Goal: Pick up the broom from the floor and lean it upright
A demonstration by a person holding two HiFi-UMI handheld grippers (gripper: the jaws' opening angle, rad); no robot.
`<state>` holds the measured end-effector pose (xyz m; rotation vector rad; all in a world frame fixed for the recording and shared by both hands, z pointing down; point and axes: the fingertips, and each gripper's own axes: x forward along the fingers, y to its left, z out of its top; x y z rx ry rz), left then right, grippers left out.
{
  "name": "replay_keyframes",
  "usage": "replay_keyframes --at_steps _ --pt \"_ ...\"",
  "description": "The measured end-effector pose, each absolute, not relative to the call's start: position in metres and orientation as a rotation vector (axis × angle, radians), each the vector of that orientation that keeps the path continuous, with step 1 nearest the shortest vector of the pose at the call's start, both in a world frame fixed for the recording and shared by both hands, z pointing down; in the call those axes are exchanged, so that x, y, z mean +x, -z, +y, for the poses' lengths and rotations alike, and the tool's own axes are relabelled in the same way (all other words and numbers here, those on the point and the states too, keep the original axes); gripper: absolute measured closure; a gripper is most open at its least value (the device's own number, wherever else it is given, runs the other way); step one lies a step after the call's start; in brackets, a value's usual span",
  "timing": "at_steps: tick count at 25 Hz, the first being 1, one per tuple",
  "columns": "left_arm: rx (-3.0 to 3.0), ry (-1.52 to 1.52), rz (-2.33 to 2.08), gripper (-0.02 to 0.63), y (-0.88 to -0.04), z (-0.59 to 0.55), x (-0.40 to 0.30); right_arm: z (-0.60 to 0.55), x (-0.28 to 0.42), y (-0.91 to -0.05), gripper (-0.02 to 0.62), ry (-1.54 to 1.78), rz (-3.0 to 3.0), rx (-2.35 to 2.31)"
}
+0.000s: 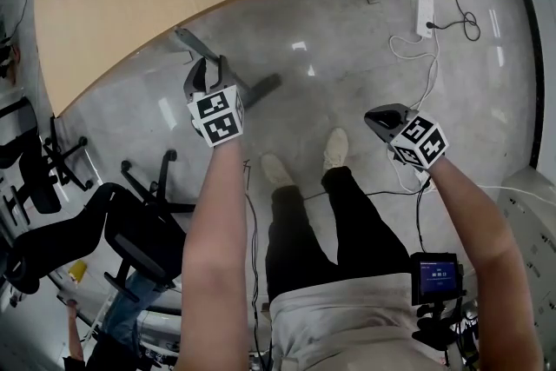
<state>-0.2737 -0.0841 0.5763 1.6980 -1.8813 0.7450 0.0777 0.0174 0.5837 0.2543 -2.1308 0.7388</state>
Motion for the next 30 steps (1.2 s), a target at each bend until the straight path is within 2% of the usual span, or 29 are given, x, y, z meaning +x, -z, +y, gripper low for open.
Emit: replay_keyframes --at_steps 9,19,25,30 --pt "1.723 -0.708 -1.863 0.454 -0.566 -0.069 -0.264 0.018 0.080 -0.590 0.577 -0.697 -2.108 0.245" --pt "1.720 -0.634 -1.710 0.454 -0.563 0.041 -0.212 0.012 0.060 -0.593 0.577 -0.770 -2.166 0.242" --pt "1.708 -0.654 -1.647 0.466 -0.551 0.111 -0.202 0.025 0.033 -0.567 0.577 -0.800 -2.221 0.219" --pt "1.712 -0.598 -1.699 0.491 -0.514 0.124 -0.217 0.014 0.017 -0.524 0.577 -0.786 -2.291 0.250"
